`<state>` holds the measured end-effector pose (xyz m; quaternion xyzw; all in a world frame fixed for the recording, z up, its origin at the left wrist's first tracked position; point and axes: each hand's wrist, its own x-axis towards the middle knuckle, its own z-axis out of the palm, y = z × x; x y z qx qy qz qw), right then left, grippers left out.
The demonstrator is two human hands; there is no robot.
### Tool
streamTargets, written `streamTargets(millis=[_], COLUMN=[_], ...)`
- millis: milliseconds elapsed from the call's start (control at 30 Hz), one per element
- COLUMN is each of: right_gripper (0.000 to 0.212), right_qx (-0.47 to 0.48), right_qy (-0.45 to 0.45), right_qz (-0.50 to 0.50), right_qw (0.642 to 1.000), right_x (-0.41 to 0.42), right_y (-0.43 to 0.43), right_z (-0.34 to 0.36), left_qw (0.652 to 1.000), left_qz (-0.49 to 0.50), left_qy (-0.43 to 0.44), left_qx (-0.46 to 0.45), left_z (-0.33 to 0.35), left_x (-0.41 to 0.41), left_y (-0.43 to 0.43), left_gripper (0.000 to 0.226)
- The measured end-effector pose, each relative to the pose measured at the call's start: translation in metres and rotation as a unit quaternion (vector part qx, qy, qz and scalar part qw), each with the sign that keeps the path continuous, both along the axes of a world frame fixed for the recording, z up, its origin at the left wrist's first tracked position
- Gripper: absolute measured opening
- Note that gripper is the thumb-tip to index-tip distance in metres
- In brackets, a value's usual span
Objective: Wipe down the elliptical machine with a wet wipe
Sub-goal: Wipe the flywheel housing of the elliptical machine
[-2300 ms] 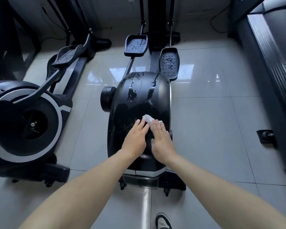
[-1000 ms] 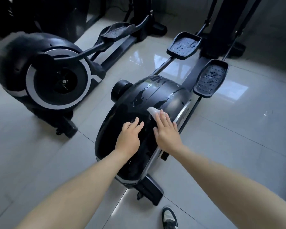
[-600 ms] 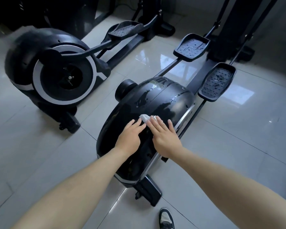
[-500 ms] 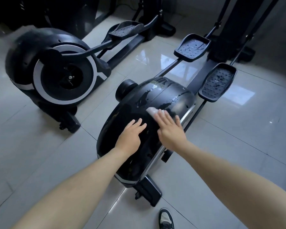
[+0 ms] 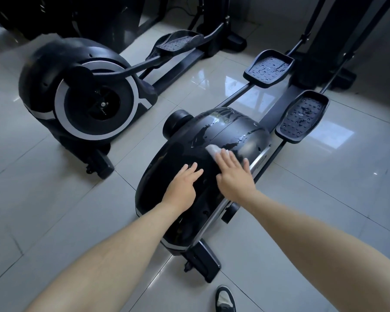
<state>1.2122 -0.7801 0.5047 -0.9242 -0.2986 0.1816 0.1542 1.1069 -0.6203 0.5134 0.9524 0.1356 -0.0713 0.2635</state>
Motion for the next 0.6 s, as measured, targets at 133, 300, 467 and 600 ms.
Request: streamTargets(millis=[133, 300, 467, 600], right_gripper=[0.073, 0.071, 0.068, 0.073], right_qx=[0.024, 0.030, -0.011, 0.018], right_qy=[0.021, -0.005, 0.014, 0.045], right_qz=[-0.049, 0.123, 0.073, -0.047], right_qw=[0.998, 0.992, 0.997, 0.998], right_x=[-0.002, -0.022, 0.028, 0.029], right_y=[0.011, 0.011, 0.013, 0.032], right_z=[0.005, -0.001, 0.010, 0.010], left_qw=[1.000, 0.999, 0.997, 0.996], left_qz=[-0.005, 0.014, 0.078, 0.086], left_qy=[0.000, 0.007, 0.015, 0.026], left_qx=[-0.001, -0.041, -0.025, 0.006], left_z=[0.000, 0.003, 0.003, 0.002], left_x=[-0.001, 0.000, 0.012, 0.012], left_y=[0.001, 0.010, 0.041, 0.034], left_gripper=[0.070, 0.059, 0.064, 0.071])
